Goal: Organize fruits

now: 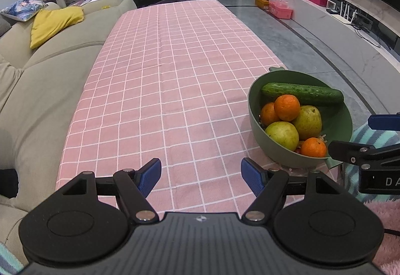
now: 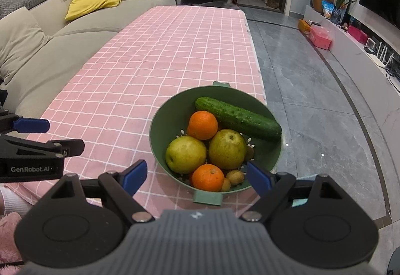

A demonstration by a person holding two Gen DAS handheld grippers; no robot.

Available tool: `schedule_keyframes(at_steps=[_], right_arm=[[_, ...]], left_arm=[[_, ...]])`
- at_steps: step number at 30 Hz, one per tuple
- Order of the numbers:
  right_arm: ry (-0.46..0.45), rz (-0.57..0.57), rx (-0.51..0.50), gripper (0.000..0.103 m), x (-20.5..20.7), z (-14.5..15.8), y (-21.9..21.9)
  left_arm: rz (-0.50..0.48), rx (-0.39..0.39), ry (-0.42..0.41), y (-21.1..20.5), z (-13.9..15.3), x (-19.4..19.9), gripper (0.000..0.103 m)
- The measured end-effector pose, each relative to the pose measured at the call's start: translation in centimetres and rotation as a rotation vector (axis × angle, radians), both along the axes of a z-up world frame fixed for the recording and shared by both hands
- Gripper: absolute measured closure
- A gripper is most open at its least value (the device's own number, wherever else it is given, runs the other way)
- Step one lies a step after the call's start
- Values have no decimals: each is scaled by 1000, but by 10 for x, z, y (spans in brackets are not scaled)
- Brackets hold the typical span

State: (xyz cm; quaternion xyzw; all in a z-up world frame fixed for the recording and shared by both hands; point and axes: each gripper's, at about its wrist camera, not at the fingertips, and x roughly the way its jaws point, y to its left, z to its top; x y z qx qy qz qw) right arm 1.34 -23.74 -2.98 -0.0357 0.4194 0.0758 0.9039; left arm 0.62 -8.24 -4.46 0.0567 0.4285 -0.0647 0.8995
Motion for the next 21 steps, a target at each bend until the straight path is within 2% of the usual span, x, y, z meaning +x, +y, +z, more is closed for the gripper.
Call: schedule_keyframes(at_steps=[21], right_arm=[[-4, 2, 4, 20, 1, -1, 1]], left_arm=[[-9, 2, -3, -1, 1, 0, 17]])
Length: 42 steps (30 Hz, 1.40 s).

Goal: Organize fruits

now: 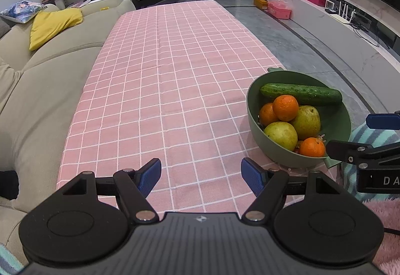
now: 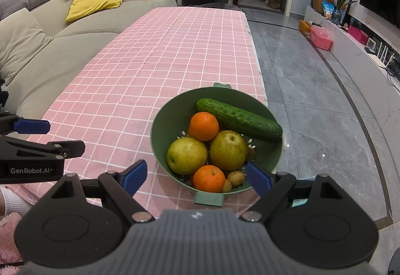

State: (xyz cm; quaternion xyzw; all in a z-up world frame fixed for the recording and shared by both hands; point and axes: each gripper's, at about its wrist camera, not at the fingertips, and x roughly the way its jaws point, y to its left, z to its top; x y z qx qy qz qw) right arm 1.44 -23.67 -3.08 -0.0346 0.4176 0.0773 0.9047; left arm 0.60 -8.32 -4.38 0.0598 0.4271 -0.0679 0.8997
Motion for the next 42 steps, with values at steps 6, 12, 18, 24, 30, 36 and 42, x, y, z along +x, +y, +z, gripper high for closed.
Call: schedule_keyframes(at_steps=[6, 12, 18, 24, 30, 36, 42], right_arm=[[0, -1, 1, 20, 0, 0, 0], [0, -1, 0, 20, 0, 0, 0], [0, -2, 1, 20, 0, 0, 0], [0, -1, 0, 20, 0, 0, 0], [0, -2, 0, 20, 0, 0, 0], [0, -1, 0, 20, 0, 0, 0], [1, -2, 1, 20, 0, 1, 0]], left_arm=[[0, 1, -2, 0, 0, 0, 17], [0, 0, 0, 0, 0, 0, 17], [-1, -1, 0, 0, 0, 0, 17], [-1, -4, 0, 1, 2, 1, 17], [-2, -5, -1, 1, 2, 1, 17], [0, -10, -2, 1, 5, 0, 17], [10, -12, 3, 0, 5, 0, 17]])
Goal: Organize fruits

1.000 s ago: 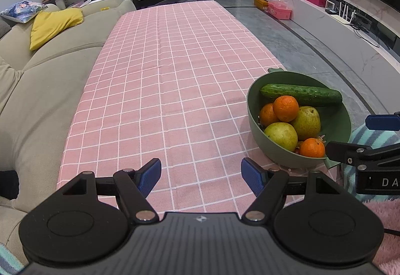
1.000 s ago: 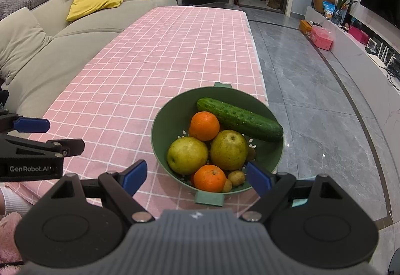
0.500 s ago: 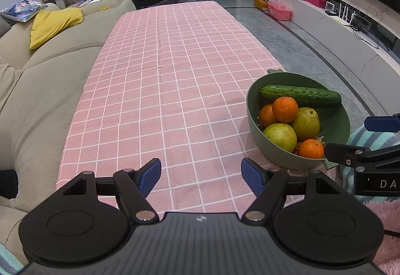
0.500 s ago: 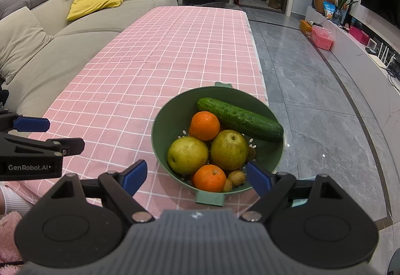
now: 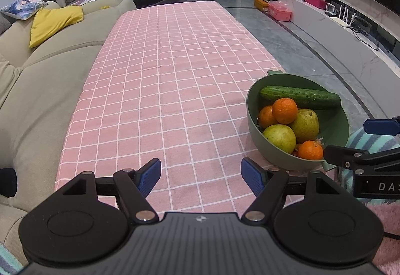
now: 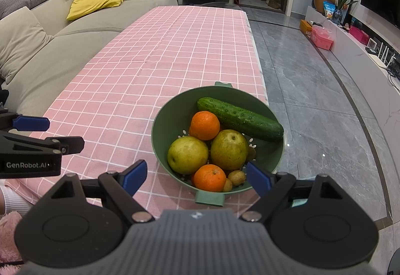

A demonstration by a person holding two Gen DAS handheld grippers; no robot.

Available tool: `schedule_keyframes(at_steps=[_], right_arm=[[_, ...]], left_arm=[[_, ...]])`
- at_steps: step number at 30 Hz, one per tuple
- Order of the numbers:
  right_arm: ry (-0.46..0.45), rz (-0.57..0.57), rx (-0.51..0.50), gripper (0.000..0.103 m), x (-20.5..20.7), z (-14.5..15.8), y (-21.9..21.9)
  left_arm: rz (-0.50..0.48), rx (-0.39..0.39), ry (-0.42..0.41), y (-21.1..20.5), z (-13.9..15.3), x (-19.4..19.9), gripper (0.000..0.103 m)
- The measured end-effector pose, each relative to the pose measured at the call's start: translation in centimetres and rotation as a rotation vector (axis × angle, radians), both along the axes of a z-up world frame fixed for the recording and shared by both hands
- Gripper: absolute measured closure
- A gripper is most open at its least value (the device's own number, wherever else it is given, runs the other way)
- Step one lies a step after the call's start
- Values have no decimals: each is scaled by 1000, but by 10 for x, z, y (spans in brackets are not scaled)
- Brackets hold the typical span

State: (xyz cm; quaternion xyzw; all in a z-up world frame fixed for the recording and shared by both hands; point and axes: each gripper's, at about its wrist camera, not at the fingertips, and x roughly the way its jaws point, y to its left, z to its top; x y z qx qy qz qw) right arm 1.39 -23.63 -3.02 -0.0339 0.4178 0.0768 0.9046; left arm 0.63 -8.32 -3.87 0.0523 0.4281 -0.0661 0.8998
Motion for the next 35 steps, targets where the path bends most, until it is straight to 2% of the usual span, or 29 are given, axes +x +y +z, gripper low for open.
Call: schedule_keyframes(at_steps=[29, 35], right_arm=[[6, 5, 2, 20, 0, -2, -1], [7, 5, 3, 20, 0, -2, -1]], left_arm=[[28, -21, -3, 6, 1, 0, 17], [34, -36, -29, 8, 6, -1, 17]])
